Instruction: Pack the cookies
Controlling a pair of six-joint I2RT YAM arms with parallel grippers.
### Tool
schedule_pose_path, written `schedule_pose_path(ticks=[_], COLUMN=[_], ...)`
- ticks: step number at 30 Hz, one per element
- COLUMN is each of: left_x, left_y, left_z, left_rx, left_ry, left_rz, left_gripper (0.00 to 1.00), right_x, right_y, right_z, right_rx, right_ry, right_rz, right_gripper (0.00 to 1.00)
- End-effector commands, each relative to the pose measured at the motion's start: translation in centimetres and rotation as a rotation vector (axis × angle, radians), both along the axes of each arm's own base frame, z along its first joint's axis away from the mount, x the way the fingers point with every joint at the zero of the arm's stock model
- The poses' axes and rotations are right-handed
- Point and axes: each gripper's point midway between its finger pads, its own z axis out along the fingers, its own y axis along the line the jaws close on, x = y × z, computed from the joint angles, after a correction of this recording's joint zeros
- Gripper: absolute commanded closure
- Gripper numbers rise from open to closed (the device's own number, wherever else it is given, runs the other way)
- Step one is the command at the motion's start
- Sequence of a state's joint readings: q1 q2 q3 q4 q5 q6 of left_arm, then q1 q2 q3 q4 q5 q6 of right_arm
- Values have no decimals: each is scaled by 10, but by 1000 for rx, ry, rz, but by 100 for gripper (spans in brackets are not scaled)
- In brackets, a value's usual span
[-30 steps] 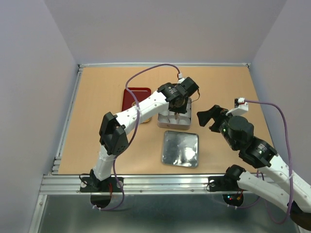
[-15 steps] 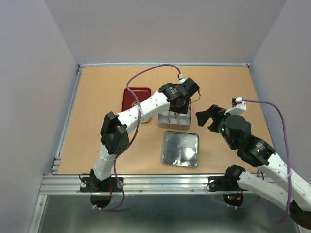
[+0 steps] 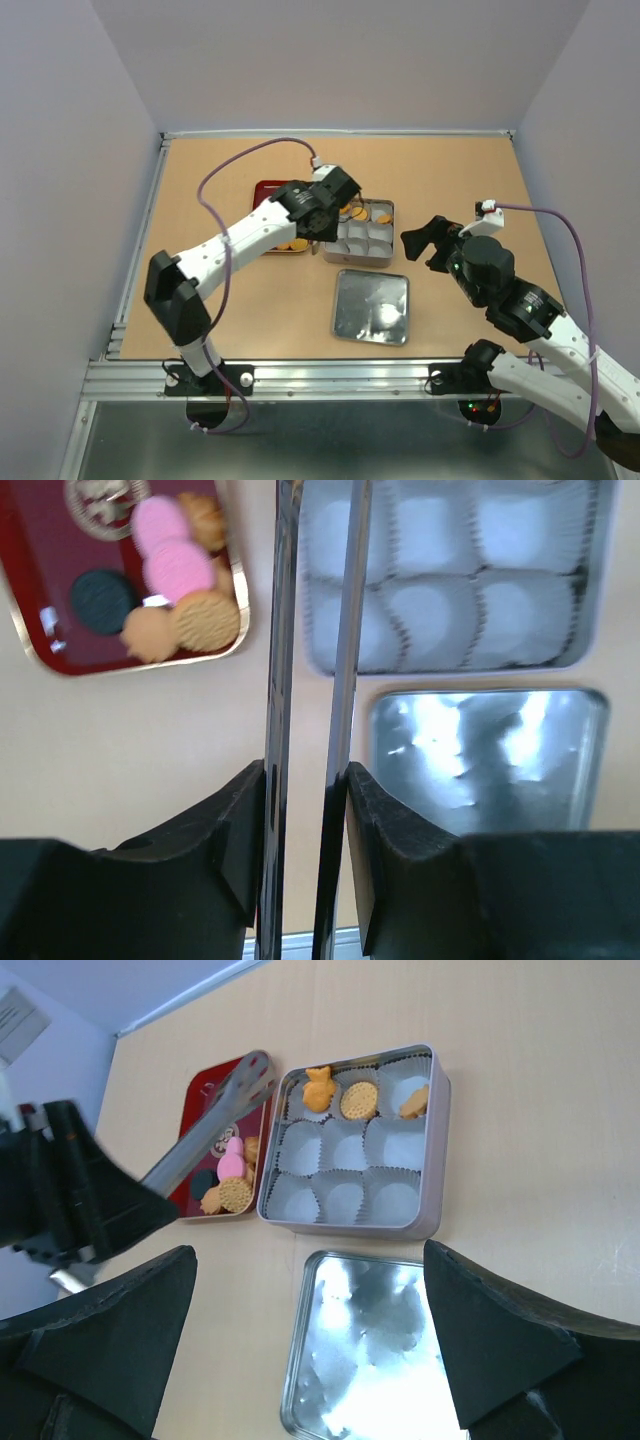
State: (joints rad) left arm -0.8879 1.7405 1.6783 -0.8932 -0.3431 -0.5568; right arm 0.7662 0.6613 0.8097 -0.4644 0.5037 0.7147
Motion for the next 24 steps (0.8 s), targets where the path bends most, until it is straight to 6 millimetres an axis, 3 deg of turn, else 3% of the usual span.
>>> schedule_pose_path(ticks=[1, 2, 4, 5, 8, 14, 24], left_x=[-6, -6, -9, -10, -14, -26, -28], left_y=[49, 65, 81, 92, 108, 113, 101], left_z=[21, 12, 17, 10, 4, -14, -21], left_rx=[-38, -19, -30, -18, -18, -34, -83], left_ry=[-66, -50, -59, -44, -29, 20, 46], left_rz=[108, 138, 157, 175, 182, 164, 137], left_gripper=[55, 55, 56, 55, 55, 55, 55], right_x=[1, 1, 1, 1, 2, 2, 1], right_y=[-1, 0, 2, 2, 2, 4, 4], right_z=[0, 0, -1, -2, -3, -4, -8], right_rx=[17, 19, 19, 17, 17, 23, 23], right_ry=[-5, -2, 3, 5, 8, 17, 20], right_rz=[-9, -5, -2, -3, -8, -3, -1], right_gripper=[0, 0, 0, 0, 0, 1, 0])
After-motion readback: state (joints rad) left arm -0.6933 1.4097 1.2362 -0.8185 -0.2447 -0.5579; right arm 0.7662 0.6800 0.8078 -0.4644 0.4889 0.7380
